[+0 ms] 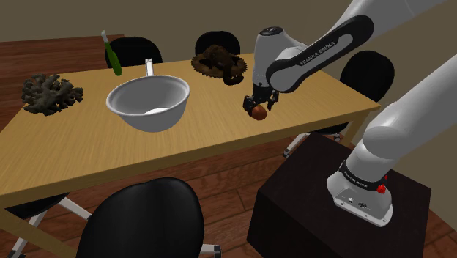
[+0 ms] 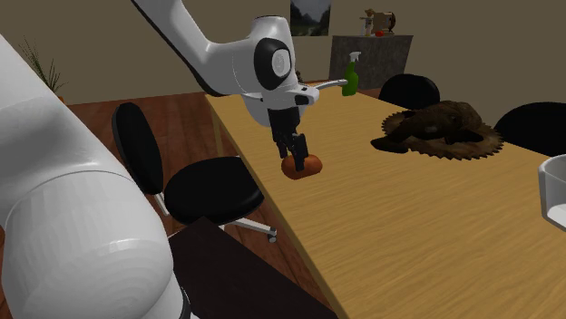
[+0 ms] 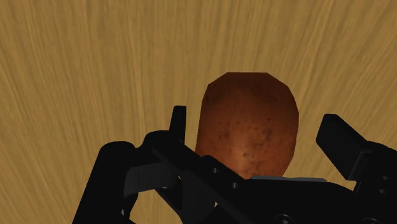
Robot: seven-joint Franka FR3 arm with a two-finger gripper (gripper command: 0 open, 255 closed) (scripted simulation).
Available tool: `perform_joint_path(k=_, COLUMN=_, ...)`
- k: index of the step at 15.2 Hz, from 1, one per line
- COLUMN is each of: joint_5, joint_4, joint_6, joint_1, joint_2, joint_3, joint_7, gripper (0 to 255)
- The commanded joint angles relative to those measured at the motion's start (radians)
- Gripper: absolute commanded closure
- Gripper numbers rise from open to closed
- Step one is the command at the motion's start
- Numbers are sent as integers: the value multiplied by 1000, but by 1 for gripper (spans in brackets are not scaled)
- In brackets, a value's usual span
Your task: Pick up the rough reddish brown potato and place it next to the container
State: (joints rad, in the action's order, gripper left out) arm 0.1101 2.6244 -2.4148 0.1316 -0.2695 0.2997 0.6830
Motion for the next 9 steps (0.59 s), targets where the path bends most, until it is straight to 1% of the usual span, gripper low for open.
perform_joint_path(k=1, joint_5=0, joint_4=0, joint_6=0, joint_1=0, joint_2=0, joint_3=0, joint_7=0, gripper=0)
perform_joint_path(k=2, joint_5=0, joint_4=0, joint_6=0, joint_1=0, joint_2=0, joint_3=0, joint_7=0, gripper=0)
perform_joint_path(k=3, joint_5=0, joint_4=0, joint_6=0, joint_1=0, joint_2=0, joint_3=0, joint_7=0, gripper=255)
perform_joint_path(k=9, joint_5=0, joint_4=0, joint_6=-1, joint_1=0, joint_2=0, joint_3=0, joint_7=0, gripper=255)
